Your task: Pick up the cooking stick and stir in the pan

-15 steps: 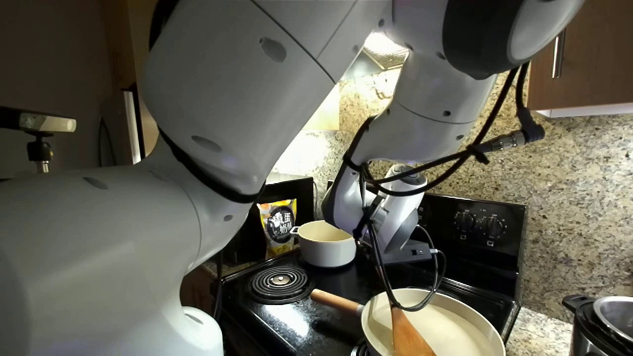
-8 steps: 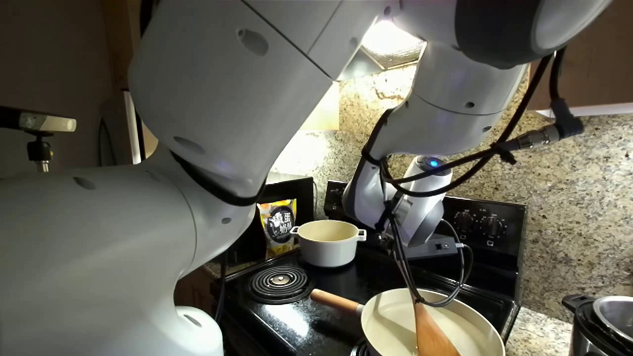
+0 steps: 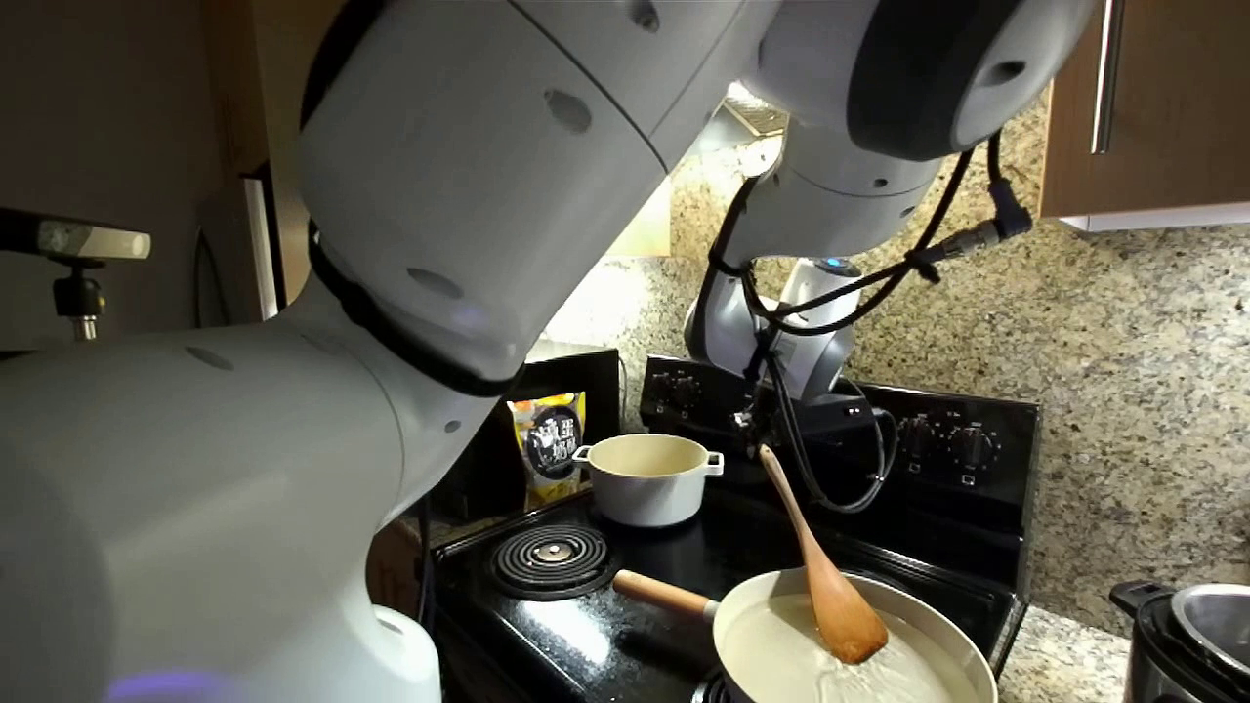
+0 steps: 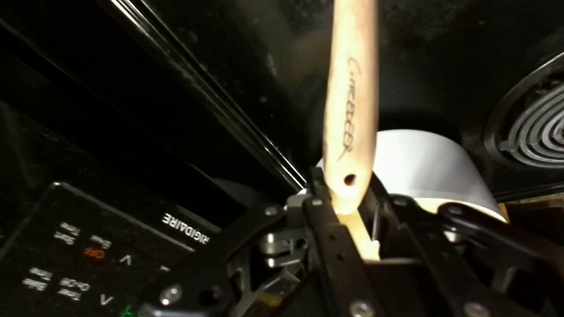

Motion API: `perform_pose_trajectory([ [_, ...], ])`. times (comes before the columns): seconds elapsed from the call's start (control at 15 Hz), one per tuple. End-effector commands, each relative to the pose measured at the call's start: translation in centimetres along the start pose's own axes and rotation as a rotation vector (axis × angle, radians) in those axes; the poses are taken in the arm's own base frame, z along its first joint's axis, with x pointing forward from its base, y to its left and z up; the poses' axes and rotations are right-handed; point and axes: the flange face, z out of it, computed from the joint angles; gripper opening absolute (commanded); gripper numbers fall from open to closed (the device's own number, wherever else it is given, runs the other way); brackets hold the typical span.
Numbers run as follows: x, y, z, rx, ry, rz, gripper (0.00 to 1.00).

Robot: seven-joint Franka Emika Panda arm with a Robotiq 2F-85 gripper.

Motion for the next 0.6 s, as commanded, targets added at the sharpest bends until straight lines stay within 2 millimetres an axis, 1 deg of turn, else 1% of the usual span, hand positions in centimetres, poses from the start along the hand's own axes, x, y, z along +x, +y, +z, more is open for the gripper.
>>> perform_pose_trajectory([
  [0.0, 2.2, -0.7, 2.9, 0.101, -0.019, -0.091, 0.10],
  [0.13, 2.3, -1.7, 4.7, 0.154, -0.039, -0.104, 0.10],
  [0.2, 2.0, -2.2, 5.5, 0.183, -0.053, -0.098, 0.10],
  [0.33, 1.0, -3.4, 6.8, 0.211, -0.064, -0.080, 0.10],
  [0.53, -1.6, -4.6, 7.6, 0.211, -0.047, -0.011, 0.10],
])
